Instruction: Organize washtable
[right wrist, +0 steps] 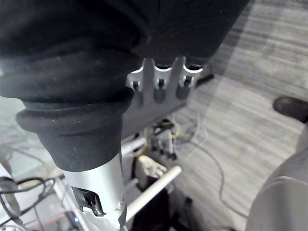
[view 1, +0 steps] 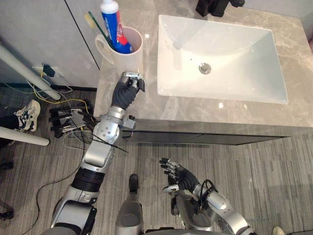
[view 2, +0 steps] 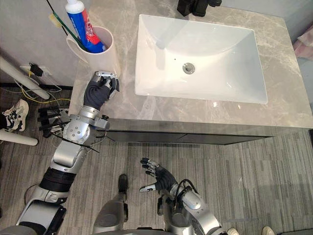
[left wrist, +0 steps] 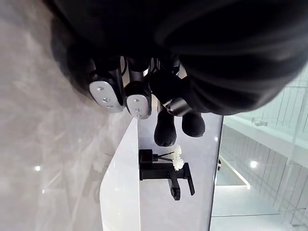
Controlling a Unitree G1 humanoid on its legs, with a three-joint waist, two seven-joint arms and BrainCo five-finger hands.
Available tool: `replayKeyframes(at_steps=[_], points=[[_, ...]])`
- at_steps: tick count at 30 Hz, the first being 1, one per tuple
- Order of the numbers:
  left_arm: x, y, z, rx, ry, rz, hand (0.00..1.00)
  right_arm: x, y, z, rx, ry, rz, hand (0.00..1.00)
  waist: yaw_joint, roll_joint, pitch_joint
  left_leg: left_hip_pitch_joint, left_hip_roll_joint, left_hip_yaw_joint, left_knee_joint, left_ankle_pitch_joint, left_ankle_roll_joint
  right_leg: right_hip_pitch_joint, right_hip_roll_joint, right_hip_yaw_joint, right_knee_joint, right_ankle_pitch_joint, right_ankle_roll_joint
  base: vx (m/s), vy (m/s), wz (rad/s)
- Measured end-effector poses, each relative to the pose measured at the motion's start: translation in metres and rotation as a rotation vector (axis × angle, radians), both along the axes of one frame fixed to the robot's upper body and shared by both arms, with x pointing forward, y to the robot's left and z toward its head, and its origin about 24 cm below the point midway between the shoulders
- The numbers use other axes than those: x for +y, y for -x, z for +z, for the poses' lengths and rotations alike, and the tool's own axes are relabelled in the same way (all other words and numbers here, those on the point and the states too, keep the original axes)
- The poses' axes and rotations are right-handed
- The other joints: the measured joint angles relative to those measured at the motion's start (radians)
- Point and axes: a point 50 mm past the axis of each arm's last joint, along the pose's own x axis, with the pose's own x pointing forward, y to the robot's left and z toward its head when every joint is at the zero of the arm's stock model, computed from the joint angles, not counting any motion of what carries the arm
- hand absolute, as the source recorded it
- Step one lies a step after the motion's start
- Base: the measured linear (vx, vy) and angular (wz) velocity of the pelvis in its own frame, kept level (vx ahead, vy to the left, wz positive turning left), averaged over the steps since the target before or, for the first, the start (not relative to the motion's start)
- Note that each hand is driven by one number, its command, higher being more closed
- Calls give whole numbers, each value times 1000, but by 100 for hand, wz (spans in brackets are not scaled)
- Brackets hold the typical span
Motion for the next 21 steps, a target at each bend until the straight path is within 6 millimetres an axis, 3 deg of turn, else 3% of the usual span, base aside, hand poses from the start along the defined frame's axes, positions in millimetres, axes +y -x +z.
replayKeyframes(at_steps=[7, 14, 21], points=[[-4, 2, -2, 1, -61, -29, 100, -3, 3, -2, 10, 9, -1, 0, -2, -8, -5, 1, -8, 0, 0, 0, 0, 3, -14, -4, 0, -1, 2, 4, 2, 0], [0, 9, -11, 28, -98, -37, 100, 5, 8, -4, 25, 0, 35, 0, -7, -39, -42, 3, -20, 1, 0, -5, 8, -3, -25, -1, 16, 4, 4, 14, 7, 0], [13, 9, -26, 92, -90, 11, 100, 6, 8, -6, 32, 3, 39, 0, -8, -22, -91, 4, 28, -11, 0, -18, 23, -6, 22, -4, 17, 80, -2, -9, -3, -1]])
